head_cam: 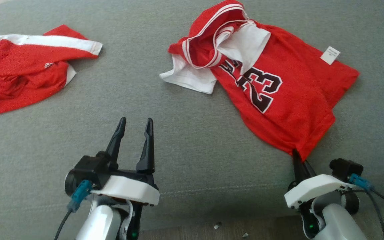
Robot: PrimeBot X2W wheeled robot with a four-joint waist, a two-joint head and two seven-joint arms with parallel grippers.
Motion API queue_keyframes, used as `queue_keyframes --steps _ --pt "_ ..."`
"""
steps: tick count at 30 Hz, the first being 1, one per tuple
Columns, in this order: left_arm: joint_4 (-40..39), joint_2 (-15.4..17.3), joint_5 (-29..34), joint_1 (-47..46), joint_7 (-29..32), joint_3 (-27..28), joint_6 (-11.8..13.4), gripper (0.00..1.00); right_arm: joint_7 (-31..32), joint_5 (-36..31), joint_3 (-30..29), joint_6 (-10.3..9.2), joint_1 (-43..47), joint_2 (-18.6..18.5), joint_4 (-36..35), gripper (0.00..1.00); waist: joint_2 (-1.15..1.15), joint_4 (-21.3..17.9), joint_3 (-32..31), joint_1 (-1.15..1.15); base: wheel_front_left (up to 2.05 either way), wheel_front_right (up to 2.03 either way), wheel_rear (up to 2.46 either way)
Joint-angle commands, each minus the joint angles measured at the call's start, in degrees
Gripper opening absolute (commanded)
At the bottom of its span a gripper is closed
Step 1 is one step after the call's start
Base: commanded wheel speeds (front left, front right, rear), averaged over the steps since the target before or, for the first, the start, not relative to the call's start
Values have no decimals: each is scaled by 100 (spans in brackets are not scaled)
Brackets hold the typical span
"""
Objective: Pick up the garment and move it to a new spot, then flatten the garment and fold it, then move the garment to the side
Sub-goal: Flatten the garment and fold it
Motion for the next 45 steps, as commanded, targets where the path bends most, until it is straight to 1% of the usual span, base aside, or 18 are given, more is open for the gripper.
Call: queue_keyframes --steps 1,5,6,9,13,18,23,30,41,42,43,44,45 --pt "-152 8 74 -242 -45 218 12 100 -88 -166 126 36 -112 11 -87 0 0 -72 -18 0 0 0 0" --pt "-7 8 209 -344 -45 283 35 100 -122 -588 -110 36 -167 8 -171 0 0 -268 -10 0 0 0 0" --pt "-7 8 209 -344 -45 283 35 100 -122 -588 -110 36 -167 8 -171 0 0 -268 -10 0 0 0 0" --pt "324 8 344 -498 -45 331 100 100 -38 -780 -266 36 -205 9 -381 0 0 -436 42 0 0 0 0" --pt "1145 64 805 -951 -45 283 147 100 158 -803 -203 36 -255 10 -765 0 0 -639 157 0 0 0 0" --pt "2326 304 1377 -1801 22 68 227 100 358 -618 115 36 -320 11 -1165 0 0 -845 338 0 0 0 0" --pt "3235 507 1866 -2782 137 -123 374 100 440 -360 371 36 -369 11 -1448 0 0 -974 498 0 0 0 0" --pt "4059 627 2041 -3500 193 -317 175 100 428 -228 518 36 -375 11 -1545 0 0 -1079 622 0 0 0 0" --pt "4872 630 2082 -4049 110 -496 53 100 398 -183 566 36 -415 11 -1561 0 0 -1152 732 0 0 0 0" --pt "4940 614 2061 -4075 117 -504 16 50 398 -183 561 36 -419 11 -1557 0 0 -1149 734 0 0 0 0" --pt "5000 598 2039 -4101 115 -512 -19 27 400 -184 554 36 -423 11 -1553 0 0 -1145 736 0 0 0 0" --pt "5048 583 2021 -4127 108 -519 -42 0 402 -185 546 36 -427 11 -1551 0 0 -1138 738 0 0 0 0" --pt "5088 566 1995 -4149 98 -518 -62 0 403 -191 536 36 -431 11 -1549 0 0 -1128 740 0 0 0 0"
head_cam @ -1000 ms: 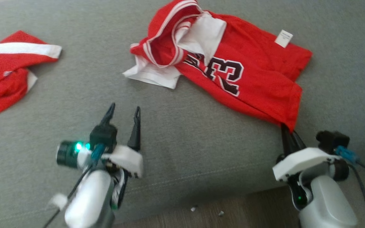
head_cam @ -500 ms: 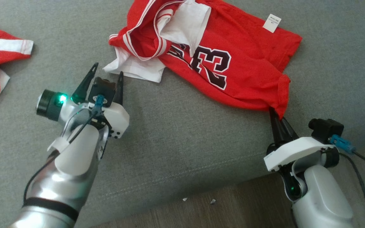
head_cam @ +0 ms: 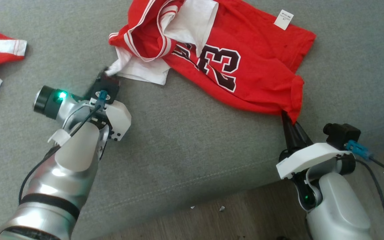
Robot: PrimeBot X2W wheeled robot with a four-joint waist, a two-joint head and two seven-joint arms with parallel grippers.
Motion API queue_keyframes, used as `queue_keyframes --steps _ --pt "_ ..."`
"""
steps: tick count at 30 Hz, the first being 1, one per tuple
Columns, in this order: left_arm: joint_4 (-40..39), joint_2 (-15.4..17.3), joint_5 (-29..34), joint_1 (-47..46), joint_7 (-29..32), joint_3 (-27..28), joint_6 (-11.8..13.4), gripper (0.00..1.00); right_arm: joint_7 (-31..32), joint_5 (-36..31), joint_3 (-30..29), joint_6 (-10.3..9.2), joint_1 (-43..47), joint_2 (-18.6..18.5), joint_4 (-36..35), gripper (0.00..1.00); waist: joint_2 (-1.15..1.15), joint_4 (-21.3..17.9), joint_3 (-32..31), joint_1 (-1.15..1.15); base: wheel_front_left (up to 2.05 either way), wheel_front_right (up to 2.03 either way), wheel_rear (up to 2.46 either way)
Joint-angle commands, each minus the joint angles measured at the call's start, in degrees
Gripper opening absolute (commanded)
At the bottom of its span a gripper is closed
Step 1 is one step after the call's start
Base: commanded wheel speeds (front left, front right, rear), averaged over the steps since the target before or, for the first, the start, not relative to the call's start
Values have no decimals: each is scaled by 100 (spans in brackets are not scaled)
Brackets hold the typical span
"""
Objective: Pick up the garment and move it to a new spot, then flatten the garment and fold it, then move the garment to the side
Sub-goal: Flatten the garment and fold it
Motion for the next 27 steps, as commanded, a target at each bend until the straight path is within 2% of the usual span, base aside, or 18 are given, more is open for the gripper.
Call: queue_keyframes --steps 1,8,14,20,27 --pt "-92 106 -83 -290 -55 132 -19 0 -60 23 90 36 -143 6 -182 0 0 21 0 0 0 0 0" --pt "-191 13 -405 -241 -151 284 -115 0 -41 -197 -124 36 -177 6 -228 0 0 156 -82 0 0 0 0" --pt "-964 -109 -1229 98 -179 804 -533 0 178 -715 -386 36 -184 -67 -509 0 0 349 -357 0 0 0 0" --pt "-2096 -93 -2079 546 -138 1373 -907 0 675 -751 -289 36 -327 -620 -1108 0 0 558 -791 0 0 0 0" --pt "-3626 -119 -3189 1076 735 1920 -1045 0 1301 -265 60 36 -732 -1401 -1748 0 0 727 -1433 0 0 0 0"
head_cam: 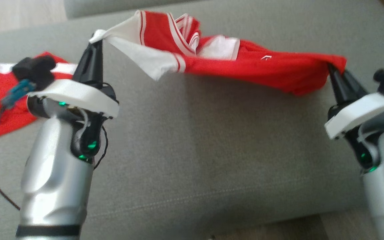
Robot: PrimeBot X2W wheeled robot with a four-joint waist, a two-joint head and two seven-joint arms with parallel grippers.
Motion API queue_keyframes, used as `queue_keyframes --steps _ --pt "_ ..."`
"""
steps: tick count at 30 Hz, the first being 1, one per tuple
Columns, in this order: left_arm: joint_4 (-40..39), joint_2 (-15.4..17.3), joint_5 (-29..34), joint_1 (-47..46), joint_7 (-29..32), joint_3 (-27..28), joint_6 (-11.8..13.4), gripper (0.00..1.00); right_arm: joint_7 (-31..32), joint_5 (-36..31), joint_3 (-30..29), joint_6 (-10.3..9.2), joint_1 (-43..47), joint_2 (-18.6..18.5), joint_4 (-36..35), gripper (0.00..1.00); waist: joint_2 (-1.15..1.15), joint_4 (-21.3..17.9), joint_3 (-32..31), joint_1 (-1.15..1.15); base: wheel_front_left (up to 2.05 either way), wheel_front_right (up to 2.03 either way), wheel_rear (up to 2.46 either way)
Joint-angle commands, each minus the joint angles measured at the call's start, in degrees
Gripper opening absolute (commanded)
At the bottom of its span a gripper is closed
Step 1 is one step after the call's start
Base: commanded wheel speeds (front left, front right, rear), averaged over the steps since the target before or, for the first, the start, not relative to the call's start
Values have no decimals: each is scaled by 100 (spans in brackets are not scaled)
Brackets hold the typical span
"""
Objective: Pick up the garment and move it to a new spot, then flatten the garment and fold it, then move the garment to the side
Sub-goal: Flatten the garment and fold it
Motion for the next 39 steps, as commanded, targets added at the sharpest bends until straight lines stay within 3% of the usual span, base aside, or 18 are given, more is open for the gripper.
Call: queue_keyframes --steps 1,10,18,24,28,32,35,39 --pt "-529 114 -232 -13 184 298 -15 0 108 139 187 36 -264 -209 -314 0 0 126 -355 0 0 0 0" --pt "-2453 -38 -1323 828 1112 814 592 0 941 956 699 36 -767 -969 -721 0 0 274 -980 0 0 0 0" --pt "-3740 -95 -1682 1408 1574 868 1115 0 2432 2018 763 36 -762 -1615 -1088 0 0 342 -1249 0 0 0 0" --pt "-4118 39 -1630 1393 1876 923 1407 0 3195 2331 436 36 -787 -1733 -1438 0 0 307 -1141 0 0 0 0" --pt "-3821 228 -1604 794 2288 848 1505 0 3531 2423 22 36 -1284 -1374 -1374 0 0 248 -815 0 0 0 0" --pt "-2905 337 -1552 -390 2584 750 1554 0 3659 2207 -23 36 -2217 -1000 -965 0 0 187 -265 0 0 0 0" --pt "-2035 389 -1364 -1592 2530 654 1499 0 3276 1892 -73 36 -3210 -712 -437 0 0 130 272 0 0 0 0" --pt "-829 302 -1131 -3251 1917 705 1424 0 2112 1286 -116 36 -4554 -373 528 0 0 89 863 0 0 0 0"
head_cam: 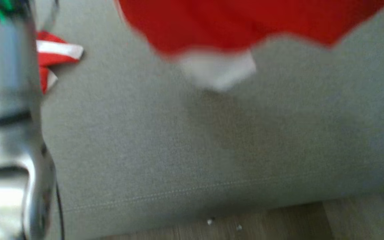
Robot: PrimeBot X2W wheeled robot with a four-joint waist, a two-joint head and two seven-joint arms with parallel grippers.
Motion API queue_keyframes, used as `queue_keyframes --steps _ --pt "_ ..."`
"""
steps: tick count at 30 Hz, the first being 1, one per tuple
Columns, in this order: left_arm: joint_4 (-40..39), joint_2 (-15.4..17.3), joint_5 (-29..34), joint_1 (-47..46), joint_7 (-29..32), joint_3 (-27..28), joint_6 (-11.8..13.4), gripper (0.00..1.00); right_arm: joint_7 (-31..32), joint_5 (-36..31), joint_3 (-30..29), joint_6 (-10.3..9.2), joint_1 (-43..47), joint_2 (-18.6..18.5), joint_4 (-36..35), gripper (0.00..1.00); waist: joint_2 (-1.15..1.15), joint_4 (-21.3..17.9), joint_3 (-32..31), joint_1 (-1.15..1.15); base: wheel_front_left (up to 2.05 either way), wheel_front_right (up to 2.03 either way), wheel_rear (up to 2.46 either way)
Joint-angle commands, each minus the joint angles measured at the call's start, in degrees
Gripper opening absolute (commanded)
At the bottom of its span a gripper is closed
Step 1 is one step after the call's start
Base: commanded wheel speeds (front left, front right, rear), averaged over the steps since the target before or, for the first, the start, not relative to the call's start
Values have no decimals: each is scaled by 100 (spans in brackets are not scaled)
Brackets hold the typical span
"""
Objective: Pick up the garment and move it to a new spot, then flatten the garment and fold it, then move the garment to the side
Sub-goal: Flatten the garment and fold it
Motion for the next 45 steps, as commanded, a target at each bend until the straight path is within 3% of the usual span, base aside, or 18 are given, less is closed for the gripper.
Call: queue_keyframes --steps 1,2,6,9,12,19,28,35,45 --pt "169 177 130 -728 -334 205 -84 0 -568 -251 -44 36 -558 136 150 0 0 -81 678 0 0 0 0" --pt "647 144 252 -1327 -863 247 -175 0 -1403 -605 -83 36 -1074 212 631 0 0 -69 810 0 0 0 0" --pt "1354 33 314 -2071 -1826 291 -491 0 -2927 -866 -220 36 -1738 412 1456 0 0 -9 960 0 0 0 0" --pt "1738 -27 403 -2238 -2213 143 -730 0 -3742 -777 -273 36 -1839 499 1951 0 0 71 1061 0 0 0 0" --pt "2026 -71 511 -2153 -2381 -88 -942 0 -4097 -387 -237 36 -1652 625 2378 0 0 164 1200 0 0 0 0" --pt "2341 -139 677 -924 -2615 -560 -1294 0 -4184 588 137 36 -406 867 3078 0 0 315 1148 0 0 0 0" --pt "2049 198 862 1039 -2690 -907 -1453 0 -3355 1652 670 36 1143 952 3108 0 0 304 641 0 0 0 0" --pt "1271 643 781 2830 -2473 -930 -1349 0 -2634 2025 1117 36 2255 863 2922 0 0 276 29 0 0 0 0" --pt "-107 1090 671 4868 -1911 -1064 -1104 0 -2404 2009 1583 36 3308 354 2460 0 0 418 -448 0 0 0 0"
